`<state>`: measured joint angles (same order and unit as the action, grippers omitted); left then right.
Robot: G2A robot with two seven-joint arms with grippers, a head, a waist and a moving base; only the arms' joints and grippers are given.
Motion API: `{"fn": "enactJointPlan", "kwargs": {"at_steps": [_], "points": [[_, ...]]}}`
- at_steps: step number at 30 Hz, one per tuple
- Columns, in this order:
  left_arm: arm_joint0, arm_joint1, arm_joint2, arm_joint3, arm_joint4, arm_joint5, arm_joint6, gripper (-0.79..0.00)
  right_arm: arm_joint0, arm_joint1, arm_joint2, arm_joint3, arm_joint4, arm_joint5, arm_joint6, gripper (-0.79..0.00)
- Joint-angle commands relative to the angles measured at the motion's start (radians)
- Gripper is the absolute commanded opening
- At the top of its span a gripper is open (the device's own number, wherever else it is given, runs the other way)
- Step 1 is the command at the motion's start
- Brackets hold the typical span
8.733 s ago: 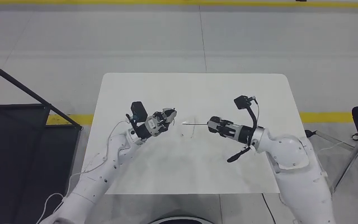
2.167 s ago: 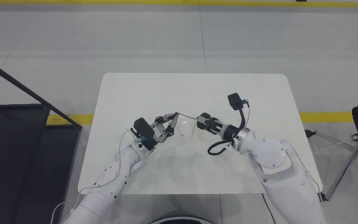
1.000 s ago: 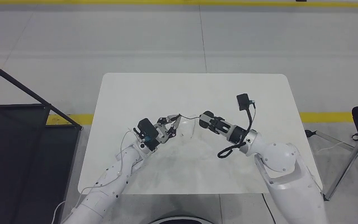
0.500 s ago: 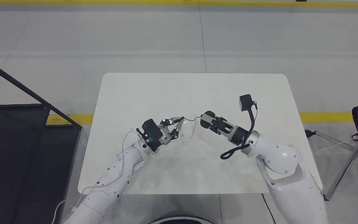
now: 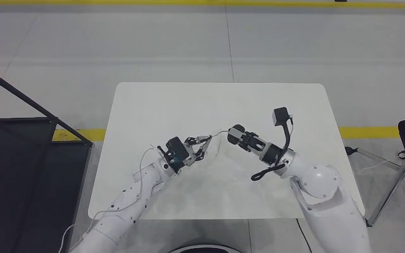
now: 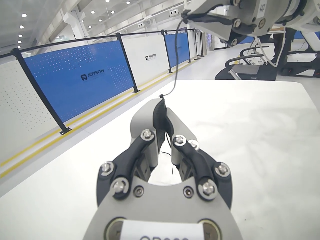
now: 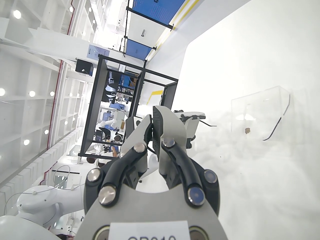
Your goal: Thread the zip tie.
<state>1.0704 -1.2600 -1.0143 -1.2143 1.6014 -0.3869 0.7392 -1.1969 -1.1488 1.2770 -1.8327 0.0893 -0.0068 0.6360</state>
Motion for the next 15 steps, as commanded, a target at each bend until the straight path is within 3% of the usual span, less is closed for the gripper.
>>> {"fn": "enactJointPlan", "kwargs": {"at_steps": [1,15], "points": [[0.0,0.0,0.0,0.0,-0.001,-0.001,-0.002,-0.785,-0.002,0.0,0.001,0.001,0.002,-0.004,-0.001,-0.785],[0.011,-0.004,-0.014,-0.009,-0.053,0.011,0.04,-0.785,0.021,0.002,-0.021,-0.003,-0.06,0.061,0.017,-0.785]]}}
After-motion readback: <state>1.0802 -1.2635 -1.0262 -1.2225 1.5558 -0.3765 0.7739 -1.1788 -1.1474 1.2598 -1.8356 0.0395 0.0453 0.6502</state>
